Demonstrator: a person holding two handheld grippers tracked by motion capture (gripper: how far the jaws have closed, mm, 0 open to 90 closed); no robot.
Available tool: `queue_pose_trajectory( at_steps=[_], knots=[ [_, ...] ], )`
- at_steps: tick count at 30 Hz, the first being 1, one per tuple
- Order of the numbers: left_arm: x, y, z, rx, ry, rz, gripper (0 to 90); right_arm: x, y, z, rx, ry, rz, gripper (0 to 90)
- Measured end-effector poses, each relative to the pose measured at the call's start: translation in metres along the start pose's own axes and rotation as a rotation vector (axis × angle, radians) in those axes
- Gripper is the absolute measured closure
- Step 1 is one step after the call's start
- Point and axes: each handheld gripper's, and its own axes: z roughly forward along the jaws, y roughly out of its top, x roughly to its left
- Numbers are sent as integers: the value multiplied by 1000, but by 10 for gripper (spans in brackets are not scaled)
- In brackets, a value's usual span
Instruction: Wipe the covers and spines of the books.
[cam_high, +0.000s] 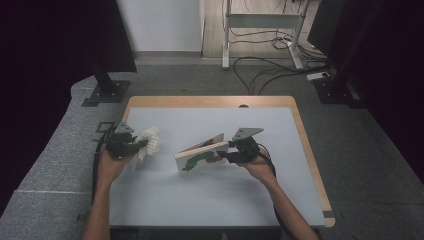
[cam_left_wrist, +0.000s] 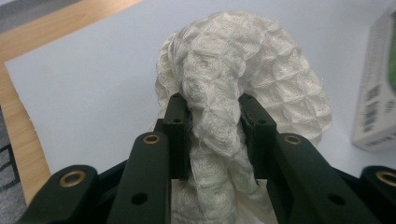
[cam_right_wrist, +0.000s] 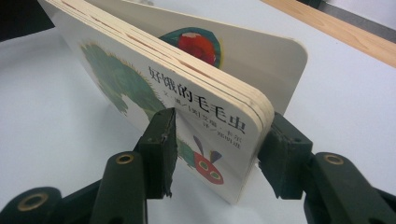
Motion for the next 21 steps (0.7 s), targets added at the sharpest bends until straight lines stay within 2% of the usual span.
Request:
queue_pose_trajectory(
  at_steps=[3,9,12,17,21],
  knots=[
    [4,-3,12,15,-20,-35,682,0,0,0,1,1,1,489],
    [10,-14,29,27,5,-71,674,0,0,-1,2,5,4,489],
    [13,-20,34,20,15,-90,666,0,-1,-1,-1,6,5,489],
    [15,-29,47,43,9,-105,652,0,0,0,-1,4,3,489],
    [16,-31,49,39,-4,-129,651,0,0,-1,2,5,3,489]
  ],
)
